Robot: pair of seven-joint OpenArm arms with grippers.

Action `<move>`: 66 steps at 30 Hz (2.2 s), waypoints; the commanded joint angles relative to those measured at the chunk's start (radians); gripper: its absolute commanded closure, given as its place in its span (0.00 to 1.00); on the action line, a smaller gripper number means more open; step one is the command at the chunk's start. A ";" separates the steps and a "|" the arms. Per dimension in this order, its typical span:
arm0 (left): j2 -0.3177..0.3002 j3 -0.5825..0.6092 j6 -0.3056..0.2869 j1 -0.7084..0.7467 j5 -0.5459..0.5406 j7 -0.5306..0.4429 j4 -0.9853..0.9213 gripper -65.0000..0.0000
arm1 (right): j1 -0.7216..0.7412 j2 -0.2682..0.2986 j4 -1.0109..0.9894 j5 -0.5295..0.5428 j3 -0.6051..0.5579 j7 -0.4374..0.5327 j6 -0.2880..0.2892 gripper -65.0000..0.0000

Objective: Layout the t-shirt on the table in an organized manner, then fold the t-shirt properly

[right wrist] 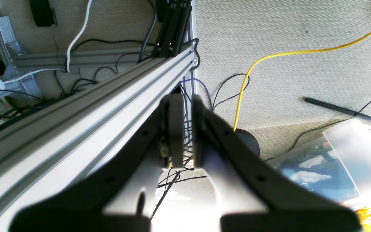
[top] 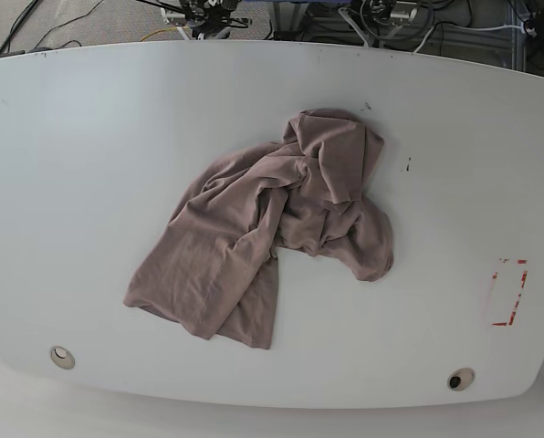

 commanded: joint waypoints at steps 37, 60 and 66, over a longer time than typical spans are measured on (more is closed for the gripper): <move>-0.003 0.004 0.001 0.018 -0.001 -0.005 0.022 0.86 | -0.017 0.006 0.023 -0.001 0.000 -0.007 0.003 0.94; -0.002 0.011 -0.005 0.115 -0.002 0.051 0.231 0.85 | -0.087 0.012 0.091 -0.010 -0.006 0.001 0.003 0.95; 0.005 0.014 -0.004 0.116 -0.001 0.076 0.213 0.73 | -0.083 0.012 0.089 -0.011 -0.002 -0.003 0.005 0.96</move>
